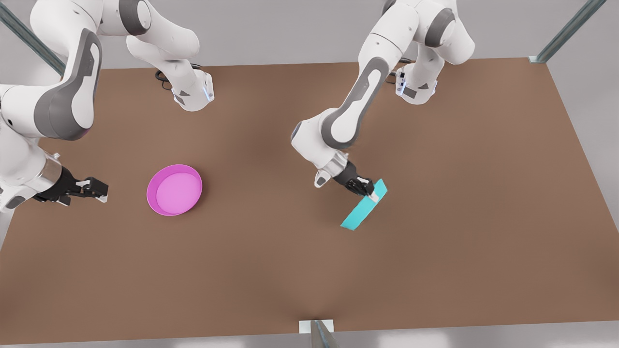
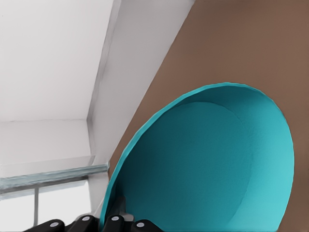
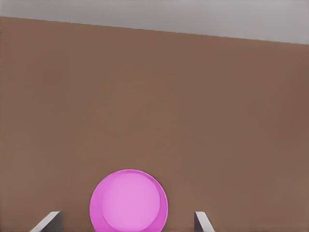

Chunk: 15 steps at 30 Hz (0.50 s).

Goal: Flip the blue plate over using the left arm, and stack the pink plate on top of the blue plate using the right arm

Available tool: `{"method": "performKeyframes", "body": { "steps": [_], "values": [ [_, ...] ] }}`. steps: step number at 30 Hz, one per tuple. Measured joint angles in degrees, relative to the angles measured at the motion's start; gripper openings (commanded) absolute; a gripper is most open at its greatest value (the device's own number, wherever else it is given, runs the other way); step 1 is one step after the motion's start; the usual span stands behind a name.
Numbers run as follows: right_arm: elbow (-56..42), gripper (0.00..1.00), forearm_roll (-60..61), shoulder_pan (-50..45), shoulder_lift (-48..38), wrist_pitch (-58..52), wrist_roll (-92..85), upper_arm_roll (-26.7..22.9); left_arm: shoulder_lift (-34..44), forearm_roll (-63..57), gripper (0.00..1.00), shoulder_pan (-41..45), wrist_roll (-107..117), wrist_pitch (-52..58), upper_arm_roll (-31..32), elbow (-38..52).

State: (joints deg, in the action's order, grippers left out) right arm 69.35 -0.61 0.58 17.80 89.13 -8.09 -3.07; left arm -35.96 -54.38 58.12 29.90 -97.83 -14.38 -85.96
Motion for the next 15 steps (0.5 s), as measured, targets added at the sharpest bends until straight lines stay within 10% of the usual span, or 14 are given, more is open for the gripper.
{"method": "performKeyframes", "body": {
  "steps": [15],
  "values": [
    [0.0,1.0,-0.2,0.0,0.1,0.3,-0.1,0.0,-7.7,-21.0,0.21,8.0,22.0,-0.8,0.0,-0.3]
  ]
}}
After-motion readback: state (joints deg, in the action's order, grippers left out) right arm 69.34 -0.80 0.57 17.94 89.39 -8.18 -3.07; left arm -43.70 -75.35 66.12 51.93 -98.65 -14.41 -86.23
